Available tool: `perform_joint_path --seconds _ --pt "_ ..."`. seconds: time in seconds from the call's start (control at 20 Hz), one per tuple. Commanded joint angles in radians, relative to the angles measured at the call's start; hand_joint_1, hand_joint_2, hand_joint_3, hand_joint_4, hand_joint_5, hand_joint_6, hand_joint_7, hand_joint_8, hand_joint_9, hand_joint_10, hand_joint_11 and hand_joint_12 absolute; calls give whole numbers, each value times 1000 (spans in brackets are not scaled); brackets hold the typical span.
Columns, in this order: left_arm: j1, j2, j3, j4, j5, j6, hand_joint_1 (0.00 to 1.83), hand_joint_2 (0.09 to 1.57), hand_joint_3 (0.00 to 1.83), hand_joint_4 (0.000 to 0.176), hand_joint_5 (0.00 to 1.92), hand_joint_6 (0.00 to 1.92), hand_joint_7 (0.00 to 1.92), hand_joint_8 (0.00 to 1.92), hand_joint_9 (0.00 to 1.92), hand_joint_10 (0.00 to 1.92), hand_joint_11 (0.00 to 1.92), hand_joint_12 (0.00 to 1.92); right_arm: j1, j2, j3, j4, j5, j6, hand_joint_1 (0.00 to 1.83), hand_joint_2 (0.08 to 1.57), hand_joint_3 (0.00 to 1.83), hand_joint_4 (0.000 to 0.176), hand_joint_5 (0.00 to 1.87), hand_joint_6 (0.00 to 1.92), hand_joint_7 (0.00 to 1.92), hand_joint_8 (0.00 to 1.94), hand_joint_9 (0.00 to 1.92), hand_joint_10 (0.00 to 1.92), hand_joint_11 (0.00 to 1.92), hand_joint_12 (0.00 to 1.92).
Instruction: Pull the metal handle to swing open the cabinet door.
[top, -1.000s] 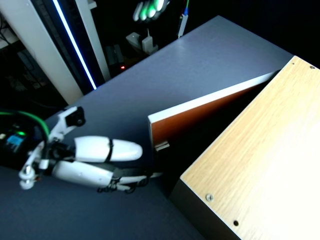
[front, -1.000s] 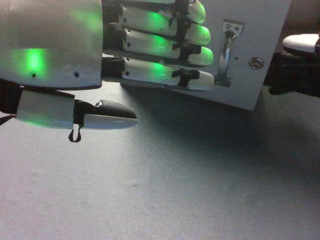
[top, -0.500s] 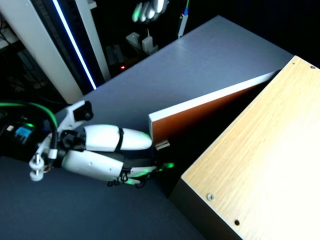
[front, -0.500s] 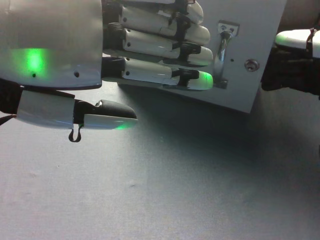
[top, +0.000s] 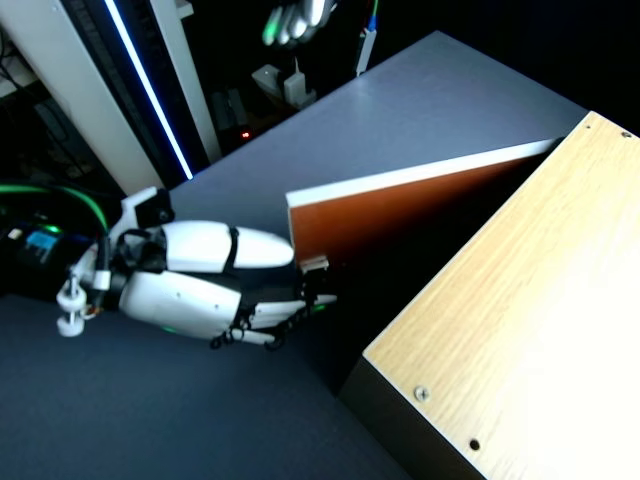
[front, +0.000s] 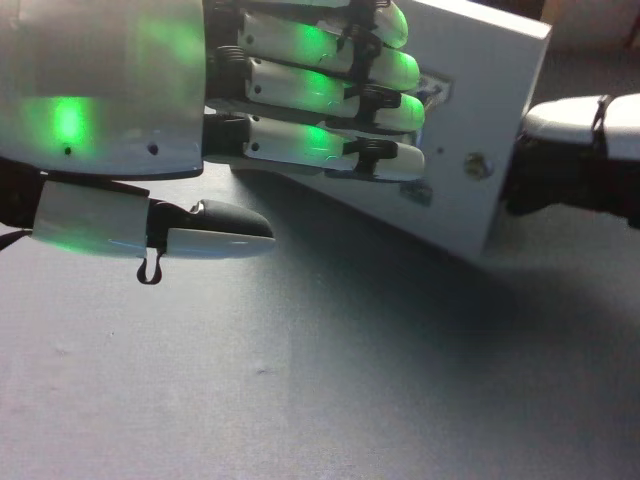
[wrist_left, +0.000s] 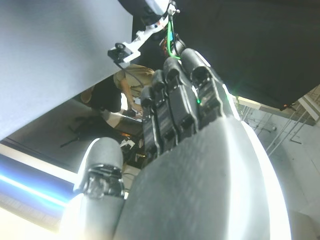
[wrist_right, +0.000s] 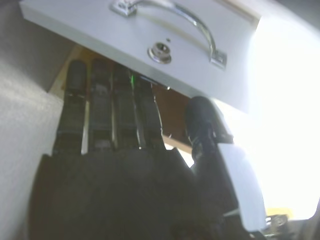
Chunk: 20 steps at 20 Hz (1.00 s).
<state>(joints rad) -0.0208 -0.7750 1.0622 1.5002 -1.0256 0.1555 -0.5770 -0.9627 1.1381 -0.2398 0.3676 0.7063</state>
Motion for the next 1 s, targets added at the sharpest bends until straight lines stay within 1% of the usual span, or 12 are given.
perform_joint_path --seconds 0.0,0.1,0.3,0.8,0.95 --pt "-8 6 0 -99 -25 8 0 1571 58 0 330 2 350 1 326 1 0 744 10 -10 -19 -21 107 3 0 1571 14 0 374 2 389 2 354 3 0 931" --pt "-8 6 0 -99 -25 8 0 1571 59 0 336 4 353 2 327 2 0 745 6 -10 -37 -53 107 3 0 1571 16 0 365 0 385 0 350 2 0 928" --pt "-8 6 0 -99 -25 8 0 1571 61 0 337 3 347 0 322 0 0 742 -2 -12 -59 -80 108 3 0 1571 16 0 360 0 386 0 351 1 0 927" --pt "-8 6 0 -99 -25 8 0 1571 53 0 329 2 342 2 322 2 0 741 -2 -27 -86 -105 121 3 0 1571 16 0 368 5 390 3 357 3 0 926" --pt "-8 6 0 -99 -25 8 0 1571 66 0 338 4 351 4 328 4 9 750 0 -33 -99 -152 123 3 0 1571 16 0 363 2 390 2 355 1 0 929"
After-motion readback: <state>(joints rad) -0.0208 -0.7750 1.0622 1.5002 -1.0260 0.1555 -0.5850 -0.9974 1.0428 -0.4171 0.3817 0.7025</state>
